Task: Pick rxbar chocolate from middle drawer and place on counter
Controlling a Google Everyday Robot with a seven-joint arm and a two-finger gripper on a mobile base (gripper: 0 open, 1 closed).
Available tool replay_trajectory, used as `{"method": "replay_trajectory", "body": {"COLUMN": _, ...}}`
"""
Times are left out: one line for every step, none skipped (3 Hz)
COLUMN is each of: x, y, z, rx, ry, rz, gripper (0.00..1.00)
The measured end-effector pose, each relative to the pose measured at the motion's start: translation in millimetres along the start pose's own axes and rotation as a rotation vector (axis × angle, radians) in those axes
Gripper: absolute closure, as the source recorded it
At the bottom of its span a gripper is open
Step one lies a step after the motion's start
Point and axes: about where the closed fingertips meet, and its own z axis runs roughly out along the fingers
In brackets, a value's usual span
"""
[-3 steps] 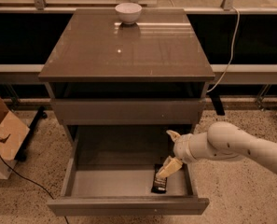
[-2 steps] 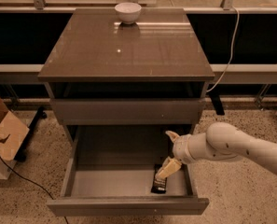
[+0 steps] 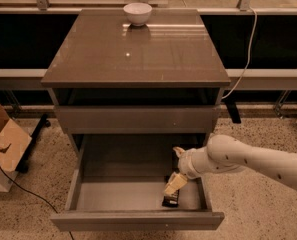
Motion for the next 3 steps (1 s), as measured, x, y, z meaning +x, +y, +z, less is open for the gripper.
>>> {"method": "replay_trajectory", "body": {"x": 34.7, "y": 2.1, "z": 35.3, "rx": -0.016, "ry": 0.047, "rz": 0.035, "gripper": 0.00}}
{"method": "replay_trajectory", "body": {"x": 55.8, "y": 5.4, "z": 52.2, "rx": -0.023, "ry": 0.063, "rz": 0.059, "gripper": 0.00}}
{"method": "replay_trajectory", "body": {"x": 78.2, "y": 4.4, "z": 71.5, "rx": -0.026, "ry": 0.069, "rz": 0.096, "gripper": 0.00}}
